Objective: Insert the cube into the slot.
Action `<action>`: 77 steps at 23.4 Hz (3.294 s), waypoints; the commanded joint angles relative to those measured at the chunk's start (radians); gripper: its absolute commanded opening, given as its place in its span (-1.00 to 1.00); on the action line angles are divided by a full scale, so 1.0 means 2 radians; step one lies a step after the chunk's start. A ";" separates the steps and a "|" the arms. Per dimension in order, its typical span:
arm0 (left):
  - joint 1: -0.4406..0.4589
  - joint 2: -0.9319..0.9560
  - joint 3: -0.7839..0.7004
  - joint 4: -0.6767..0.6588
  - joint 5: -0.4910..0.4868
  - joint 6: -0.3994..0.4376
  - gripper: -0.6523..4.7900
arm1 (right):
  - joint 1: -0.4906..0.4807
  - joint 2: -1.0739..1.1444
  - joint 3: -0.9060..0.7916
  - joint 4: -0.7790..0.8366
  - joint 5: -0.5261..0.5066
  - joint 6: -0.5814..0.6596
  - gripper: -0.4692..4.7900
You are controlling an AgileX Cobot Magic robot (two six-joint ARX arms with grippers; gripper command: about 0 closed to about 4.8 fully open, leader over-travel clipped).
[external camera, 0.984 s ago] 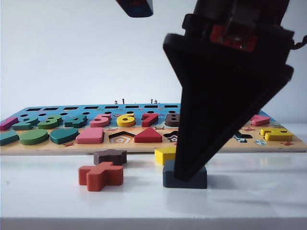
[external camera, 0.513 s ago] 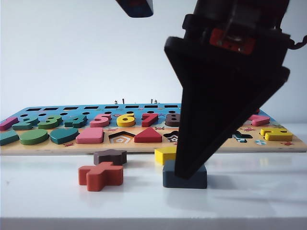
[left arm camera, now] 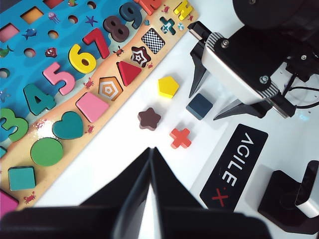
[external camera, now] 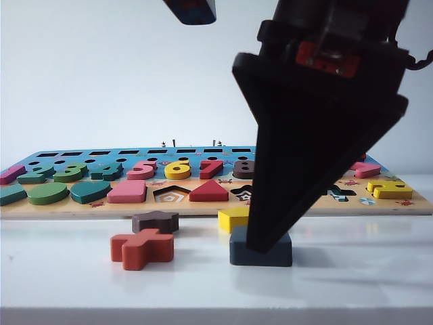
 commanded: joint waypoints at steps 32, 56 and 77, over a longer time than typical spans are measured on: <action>0.000 0.000 0.001 0.006 0.002 0.002 -0.69 | 0.002 0.006 0.006 -0.002 0.023 -0.002 -0.40; 0.000 0.000 0.001 0.007 0.002 0.002 -0.69 | -0.120 -0.037 0.046 0.013 0.145 -0.151 -0.40; 0.002 -0.007 0.001 0.007 0.002 0.002 -0.69 | -0.133 -0.017 0.046 0.023 0.091 -0.261 -0.40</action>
